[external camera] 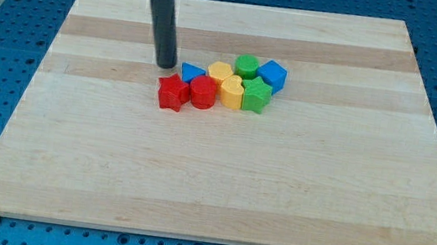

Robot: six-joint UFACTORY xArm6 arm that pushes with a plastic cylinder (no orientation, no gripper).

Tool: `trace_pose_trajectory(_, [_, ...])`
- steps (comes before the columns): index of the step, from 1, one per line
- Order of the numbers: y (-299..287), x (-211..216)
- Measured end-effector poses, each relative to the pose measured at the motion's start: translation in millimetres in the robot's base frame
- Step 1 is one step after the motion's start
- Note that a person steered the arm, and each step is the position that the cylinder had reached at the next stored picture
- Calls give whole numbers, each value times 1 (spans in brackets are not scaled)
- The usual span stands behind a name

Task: Separate the red star from the blue triangle

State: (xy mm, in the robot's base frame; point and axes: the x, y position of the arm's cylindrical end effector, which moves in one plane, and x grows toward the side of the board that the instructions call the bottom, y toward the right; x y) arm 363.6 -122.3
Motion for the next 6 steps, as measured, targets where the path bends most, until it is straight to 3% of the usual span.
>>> trace_pose_trajectory(1, [-7, 21])
trace_pose_trajectory(3, [48, 57])
trace_pose_trajectory(5, [77, 68])
trace_pose_trajectory(6, [63, 64])
